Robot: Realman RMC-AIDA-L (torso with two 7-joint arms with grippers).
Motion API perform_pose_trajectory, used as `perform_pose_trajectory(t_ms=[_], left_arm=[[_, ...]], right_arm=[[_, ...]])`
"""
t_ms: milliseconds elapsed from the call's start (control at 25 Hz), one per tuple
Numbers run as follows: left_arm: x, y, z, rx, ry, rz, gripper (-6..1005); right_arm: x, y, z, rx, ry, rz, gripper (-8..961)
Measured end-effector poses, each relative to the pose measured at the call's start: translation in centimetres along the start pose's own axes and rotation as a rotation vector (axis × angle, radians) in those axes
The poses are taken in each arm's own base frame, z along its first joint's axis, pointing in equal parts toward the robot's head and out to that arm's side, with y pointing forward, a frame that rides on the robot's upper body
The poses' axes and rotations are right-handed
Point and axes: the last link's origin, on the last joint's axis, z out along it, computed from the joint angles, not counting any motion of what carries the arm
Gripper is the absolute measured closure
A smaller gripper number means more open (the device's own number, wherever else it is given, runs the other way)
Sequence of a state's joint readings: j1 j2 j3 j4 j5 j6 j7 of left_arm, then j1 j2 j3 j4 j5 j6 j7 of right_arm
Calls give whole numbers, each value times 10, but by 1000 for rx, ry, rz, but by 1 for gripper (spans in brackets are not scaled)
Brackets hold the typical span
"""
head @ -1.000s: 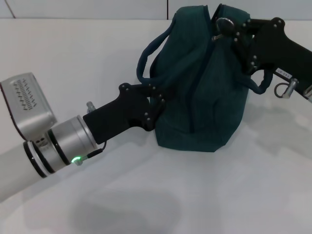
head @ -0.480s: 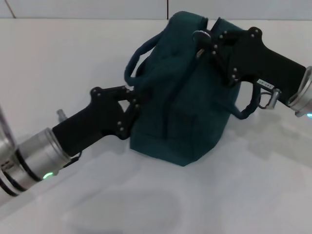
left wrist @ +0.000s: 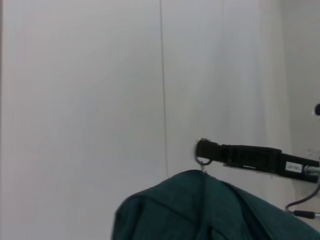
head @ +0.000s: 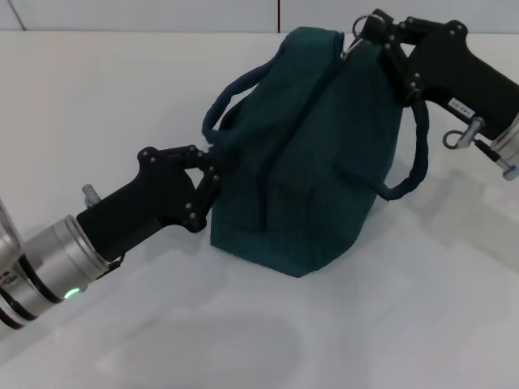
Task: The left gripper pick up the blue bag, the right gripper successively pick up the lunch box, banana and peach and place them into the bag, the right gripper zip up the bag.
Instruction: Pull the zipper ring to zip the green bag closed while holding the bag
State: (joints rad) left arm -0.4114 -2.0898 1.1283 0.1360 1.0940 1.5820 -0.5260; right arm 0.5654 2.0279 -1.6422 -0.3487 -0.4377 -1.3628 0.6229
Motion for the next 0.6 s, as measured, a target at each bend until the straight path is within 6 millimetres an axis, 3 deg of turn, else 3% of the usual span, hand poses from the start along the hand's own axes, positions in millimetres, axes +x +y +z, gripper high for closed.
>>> perform_pose_trajectory(t_ms=[600], left_arm=[[6, -32, -19, 161, 7, -18, 972]], right_arm=[[3, -10, -14, 90, -5, 29, 936]])
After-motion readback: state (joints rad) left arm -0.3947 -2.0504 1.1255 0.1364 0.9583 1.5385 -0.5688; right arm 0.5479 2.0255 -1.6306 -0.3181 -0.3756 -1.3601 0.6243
